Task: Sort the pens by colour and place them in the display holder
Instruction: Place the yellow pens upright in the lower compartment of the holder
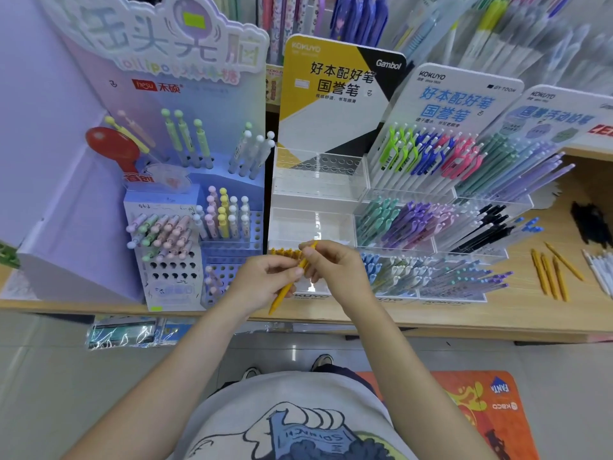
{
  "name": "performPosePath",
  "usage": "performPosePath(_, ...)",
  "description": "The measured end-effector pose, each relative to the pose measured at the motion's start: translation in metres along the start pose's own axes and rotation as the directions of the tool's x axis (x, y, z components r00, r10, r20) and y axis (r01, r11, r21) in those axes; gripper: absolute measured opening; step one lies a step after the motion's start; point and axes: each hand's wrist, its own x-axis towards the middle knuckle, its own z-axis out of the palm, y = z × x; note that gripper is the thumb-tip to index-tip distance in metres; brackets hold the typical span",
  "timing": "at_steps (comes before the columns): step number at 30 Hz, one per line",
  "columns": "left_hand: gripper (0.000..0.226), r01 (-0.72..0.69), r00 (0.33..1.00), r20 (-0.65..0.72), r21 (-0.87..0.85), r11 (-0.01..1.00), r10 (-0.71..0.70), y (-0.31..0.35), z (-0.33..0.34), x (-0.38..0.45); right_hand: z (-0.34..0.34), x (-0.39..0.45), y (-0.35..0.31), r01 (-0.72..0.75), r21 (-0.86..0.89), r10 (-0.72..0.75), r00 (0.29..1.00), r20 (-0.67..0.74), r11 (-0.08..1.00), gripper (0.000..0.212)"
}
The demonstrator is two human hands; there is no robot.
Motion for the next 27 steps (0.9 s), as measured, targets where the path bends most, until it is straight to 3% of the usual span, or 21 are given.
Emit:
performPosePath(2, 0.011, -0.090, 0.996, -0.001, 0.141, 0.986, 0.091, 0.002, 0.009, 0.001, -0.006, -0.003, -0.003, 0.009, 0.009, -0.009, 0.999, -0.039, 1.000, 0.012)
performPosePath(3, 0.013, -0.178, 0.981, -0.014, 0.302, 0.937, 0.191, 0.001, 0.008, 0.003, -0.011, -0.005, -0.002, 0.016, 0.017, -0.015, 0.997, -0.072, 1.000, 0.011)
performPosePath(4, 0.020, -0.263, 0.951, -0.010, 0.493, 0.829, 0.308, -0.001, 0.005, 0.004, -0.016, -0.006, -0.001, 0.026, 0.017, -0.024, 0.993, -0.112, 1.000, 0.011)
performPosePath(6, 0.046, -0.347, 0.872, 0.078, 0.795, 0.498, 0.482, -0.009, -0.010, 0.007, -0.025, -0.009, 0.004, 0.049, -0.017, -0.052, 0.981, -0.189, 0.999, 0.011)
performPosePath(8, 0.066, -0.332, 0.846, 0.176, 0.912, 0.239, 0.503, -0.020, -0.026, 0.010, -0.031, -0.011, 0.012, 0.065, -0.089, -0.084, 0.969, -0.231, 0.994, 0.010)
performPosePath(11, 0.078, -0.303, 0.876, 0.250, 0.951, 0.067, 0.412, -0.036, -0.037, 0.014, -0.027, -0.012, 0.028, 0.092, -0.215, -0.140, 0.965, -0.220, 0.972, 0.011)
performPosePath(14, 0.081, -0.286, 0.904, 0.261, 0.958, 0.024, 0.340, -0.049, -0.037, 0.015, -0.016, -0.010, 0.043, 0.116, -0.295, -0.181, 0.962, -0.204, 0.948, 0.012)
performPosePath(21, 0.076, -0.280, 0.897, 0.250, 0.959, 0.031, 0.364, -0.056, -0.038, 0.016, -0.001, -0.004, 0.059, 0.179, -0.520, -0.263, 0.961, -0.092, 0.835, 0.021)
performPosePath(24, 0.075, -0.271, 0.898, 0.248, 0.962, 0.015, 0.363, -0.057, -0.039, 0.016, 0.002, -0.001, 0.061, 0.222, -0.615, -0.260, 0.965, 0.029, 0.757, 0.025)
performPosePath(27, 0.074, -0.268, 0.898, 0.244, 0.963, 0.016, 0.366, -0.059, -0.038, 0.017, 0.005, 0.000, 0.060, 0.243, -0.638, -0.275, 0.960, 0.051, 0.731, 0.024)
